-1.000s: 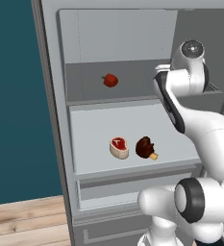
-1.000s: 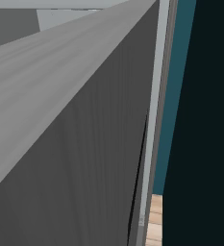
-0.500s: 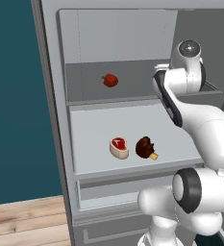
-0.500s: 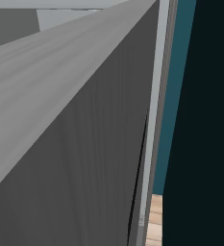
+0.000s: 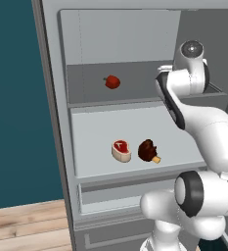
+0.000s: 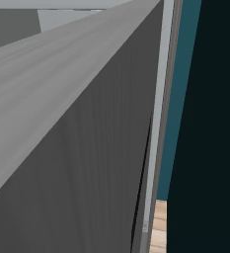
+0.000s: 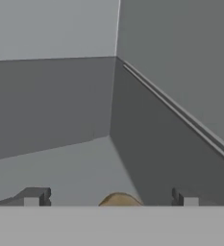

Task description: Gather the garlic and bell pepper from the fridge and place them on a tray on the dining counter. Then gather the steaks from the fridge and place them on the other tray.

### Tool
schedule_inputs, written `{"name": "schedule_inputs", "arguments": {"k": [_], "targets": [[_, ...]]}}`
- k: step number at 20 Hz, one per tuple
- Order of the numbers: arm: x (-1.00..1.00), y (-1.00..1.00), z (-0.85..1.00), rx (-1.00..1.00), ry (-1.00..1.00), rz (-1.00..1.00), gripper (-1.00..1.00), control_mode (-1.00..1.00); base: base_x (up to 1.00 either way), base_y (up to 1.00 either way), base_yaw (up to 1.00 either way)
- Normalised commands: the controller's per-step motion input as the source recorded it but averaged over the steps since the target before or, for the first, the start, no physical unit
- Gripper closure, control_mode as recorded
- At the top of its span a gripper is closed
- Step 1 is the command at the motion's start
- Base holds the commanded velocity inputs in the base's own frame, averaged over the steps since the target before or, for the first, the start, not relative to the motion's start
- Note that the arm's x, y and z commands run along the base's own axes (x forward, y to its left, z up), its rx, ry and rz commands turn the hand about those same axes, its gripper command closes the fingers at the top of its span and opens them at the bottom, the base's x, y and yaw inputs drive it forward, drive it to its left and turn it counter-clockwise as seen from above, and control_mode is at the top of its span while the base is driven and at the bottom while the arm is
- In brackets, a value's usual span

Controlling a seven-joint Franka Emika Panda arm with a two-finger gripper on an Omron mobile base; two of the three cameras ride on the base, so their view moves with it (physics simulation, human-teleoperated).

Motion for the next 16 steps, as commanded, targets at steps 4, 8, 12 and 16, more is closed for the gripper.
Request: {"name": "schedule_inputs", "arguments": {"k": [4, 8, 12, 16], "targets": [[-0.02, 0.00, -0.17, 0.00, 0.05, -0.06, -1.00, -1.00, 0.00, 0.00, 0.00], [-0.03, 0.00, -0.27, 0.00, 0.10, -0.07, -1.00, -1.00, 0.00, 0.00, 0.00], [0.00, 0.00, -0.27, 0.00, 0.06, -0.05, -1.00, -1.00, 0.00, 0.00, 0.00], [0.00, -0.03, -0.28, 0.00, 0.03, -0.02, -1.00, -1.00, 0.00, 0.00, 0.00]]}}
